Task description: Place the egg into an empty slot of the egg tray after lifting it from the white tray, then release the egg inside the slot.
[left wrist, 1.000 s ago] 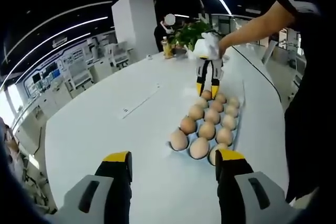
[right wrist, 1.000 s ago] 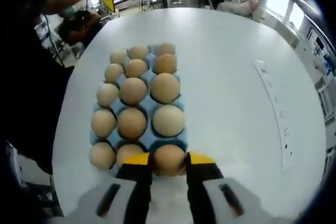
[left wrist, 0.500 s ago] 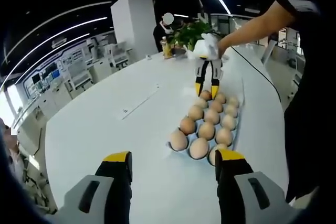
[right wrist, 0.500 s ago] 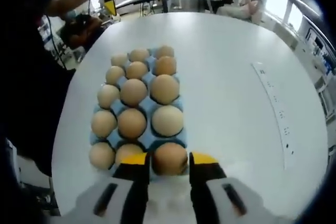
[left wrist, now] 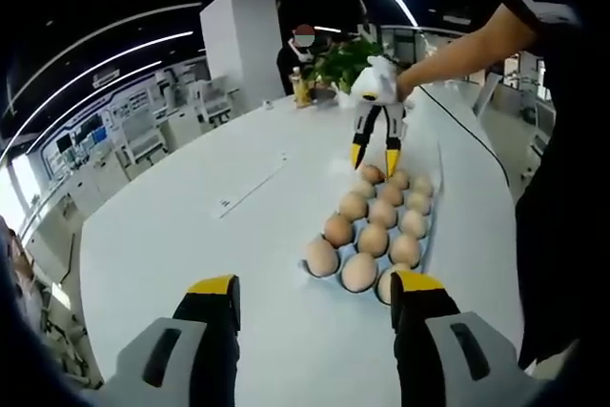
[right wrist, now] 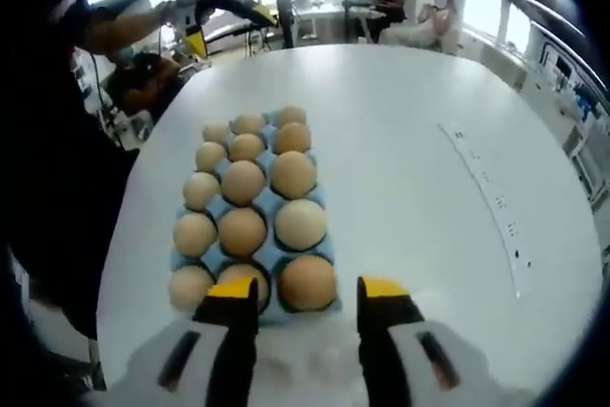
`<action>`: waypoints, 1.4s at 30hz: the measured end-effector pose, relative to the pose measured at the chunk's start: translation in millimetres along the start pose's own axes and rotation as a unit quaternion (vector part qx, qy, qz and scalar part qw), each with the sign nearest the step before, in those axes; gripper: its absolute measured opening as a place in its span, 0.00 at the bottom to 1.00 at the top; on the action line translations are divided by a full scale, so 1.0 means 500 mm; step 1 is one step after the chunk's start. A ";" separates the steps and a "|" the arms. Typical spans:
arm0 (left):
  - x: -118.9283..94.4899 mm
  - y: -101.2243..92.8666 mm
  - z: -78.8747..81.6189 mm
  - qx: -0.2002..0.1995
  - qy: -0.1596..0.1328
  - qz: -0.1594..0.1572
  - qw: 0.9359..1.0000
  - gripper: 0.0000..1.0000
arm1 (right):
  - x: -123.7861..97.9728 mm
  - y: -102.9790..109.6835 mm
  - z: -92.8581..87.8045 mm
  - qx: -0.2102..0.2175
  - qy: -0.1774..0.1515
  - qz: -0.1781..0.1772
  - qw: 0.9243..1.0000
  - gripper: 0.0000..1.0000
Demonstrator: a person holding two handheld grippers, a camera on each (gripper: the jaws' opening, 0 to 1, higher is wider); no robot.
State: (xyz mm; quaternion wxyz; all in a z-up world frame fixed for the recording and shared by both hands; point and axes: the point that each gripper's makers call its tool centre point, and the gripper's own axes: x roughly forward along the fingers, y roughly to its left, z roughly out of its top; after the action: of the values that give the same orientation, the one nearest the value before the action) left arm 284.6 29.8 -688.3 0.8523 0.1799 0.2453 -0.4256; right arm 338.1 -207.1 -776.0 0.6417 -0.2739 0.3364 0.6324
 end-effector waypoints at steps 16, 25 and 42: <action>0.004 -0.003 0.000 0.001 -0.001 -0.003 1.000 0.64 | -0.029 0.011 0.048 0.015 -0.118 -0.009 0.993 1.00; 0.005 -0.006 0.002 0.001 -0.002 -0.005 1.000 0.65 | -0.041 0.017 0.057 0.008 -0.131 -0.015 0.991 1.00; -0.035 -0.103 0.042 0.003 -0.046 -0.044 0.998 0.77 | -0.103 0.126 0.083 0.002 -0.159 -0.037 0.987 1.00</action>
State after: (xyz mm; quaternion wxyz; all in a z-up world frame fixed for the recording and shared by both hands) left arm 239.2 0.6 -666.1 0.8425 0.1521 0.2123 -0.4711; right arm 280.3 -204.0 -705.5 0.7106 -0.1805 0.2208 0.6432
